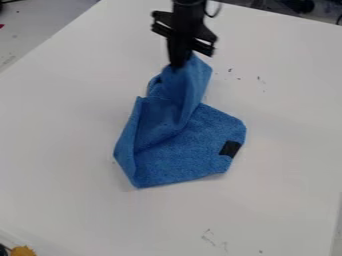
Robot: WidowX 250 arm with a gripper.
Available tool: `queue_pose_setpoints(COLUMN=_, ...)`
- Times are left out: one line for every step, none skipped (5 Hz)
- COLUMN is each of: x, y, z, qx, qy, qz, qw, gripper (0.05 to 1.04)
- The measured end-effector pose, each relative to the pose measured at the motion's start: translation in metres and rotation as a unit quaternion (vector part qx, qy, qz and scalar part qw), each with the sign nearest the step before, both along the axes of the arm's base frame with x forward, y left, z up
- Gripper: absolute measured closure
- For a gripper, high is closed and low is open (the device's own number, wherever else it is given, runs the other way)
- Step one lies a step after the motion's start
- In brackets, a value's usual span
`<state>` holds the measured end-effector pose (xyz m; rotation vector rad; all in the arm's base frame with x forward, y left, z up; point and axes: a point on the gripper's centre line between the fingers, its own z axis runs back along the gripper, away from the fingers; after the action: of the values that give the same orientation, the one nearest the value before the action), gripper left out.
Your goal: Unfold the cloth from right to left
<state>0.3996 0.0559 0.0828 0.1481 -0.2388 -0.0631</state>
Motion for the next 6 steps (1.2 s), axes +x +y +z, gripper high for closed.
queue_pose_setpoints(x=-0.008, y=0.034, z=0.001, qx=0.006, qy=-0.003, qz=-0.006, qw=1.0000, gripper=1.013)
queue_pose_setpoints(x=-0.020, y=0.069, z=0.007, qx=0.015, qy=0.009, qz=0.005, qw=0.9998, gripper=1.013)
queue_pose_setpoints(x=-0.028, y=0.089, z=0.021, qx=0.024, qy=-0.003, qz=0.010, qw=0.9996, gripper=1.013)
queue_pose_setpoints(x=-0.050, y=0.115, z=0.021, qx=0.018, qy=-0.017, qz=0.034, qw=0.9991, gripper=1.013)
queue_pose_setpoints(x=-0.075, y=0.129, z=0.016, qx=0.016, qy=-0.020, qz=0.053, qw=0.9983, gripper=1.013)
queue_pose_setpoints(x=-0.093, y=0.132, z=-0.003, qx=0.002, qy=-0.015, qz=0.062, qw=0.9980, gripper=1.013)
